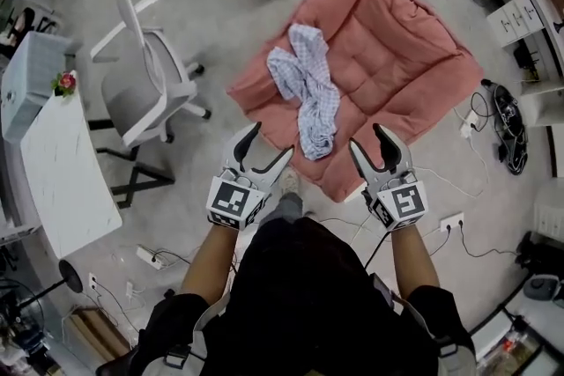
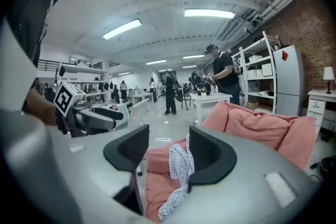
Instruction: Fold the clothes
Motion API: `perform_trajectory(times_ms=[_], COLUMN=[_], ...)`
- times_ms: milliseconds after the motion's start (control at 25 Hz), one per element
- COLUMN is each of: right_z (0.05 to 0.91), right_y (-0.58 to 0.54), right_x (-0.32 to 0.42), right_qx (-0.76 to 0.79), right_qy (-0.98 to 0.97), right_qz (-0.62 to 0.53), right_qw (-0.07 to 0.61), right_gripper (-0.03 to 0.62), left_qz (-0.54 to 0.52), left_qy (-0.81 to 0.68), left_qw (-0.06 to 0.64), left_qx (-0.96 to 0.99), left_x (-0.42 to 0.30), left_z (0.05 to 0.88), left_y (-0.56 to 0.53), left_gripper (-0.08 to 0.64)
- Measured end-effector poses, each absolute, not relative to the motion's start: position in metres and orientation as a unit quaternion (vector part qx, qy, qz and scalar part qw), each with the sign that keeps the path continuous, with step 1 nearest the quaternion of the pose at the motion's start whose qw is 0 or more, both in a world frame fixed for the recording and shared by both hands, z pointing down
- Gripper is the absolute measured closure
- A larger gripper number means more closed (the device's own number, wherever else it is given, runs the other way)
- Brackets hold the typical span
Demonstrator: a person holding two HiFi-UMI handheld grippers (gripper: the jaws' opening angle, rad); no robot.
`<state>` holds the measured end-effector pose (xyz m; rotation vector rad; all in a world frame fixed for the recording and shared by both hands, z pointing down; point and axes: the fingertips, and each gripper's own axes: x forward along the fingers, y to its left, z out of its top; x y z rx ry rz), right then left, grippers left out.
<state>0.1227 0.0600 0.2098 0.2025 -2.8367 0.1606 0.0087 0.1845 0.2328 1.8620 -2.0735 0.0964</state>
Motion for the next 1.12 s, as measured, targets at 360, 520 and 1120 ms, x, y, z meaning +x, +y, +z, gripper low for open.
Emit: perform_trajectory(times_ms=[360, 520, 1120], right_z=[0.295, 0.339, 0.485], right_y=[0.055, 0.06, 0.082], right_x=[0.087, 0.078, 0.063], right_qx=[0.041, 0.01, -0.149], right_qy=[-0.973, -0.966, -0.927], right_qz=[0.066, 0.063, 0.04], right_qw=[0.218, 0.25, 0.342], right_gripper=[0.391, 0.41, 0.433], left_qz=[0.061, 0.075, 0.08], left_qy=[-0.708, -0.705, -0.738], left_qw=[0.2, 0.222, 0.294], left_qx=[0.675, 0.67, 0.602], left_x=[-0.001, 0.003, 0.055], left_z=[0.288, 0.319, 0.441], left_y=[0.168, 0.17, 0.182], left_gripper=[0.244, 0.252, 0.287])
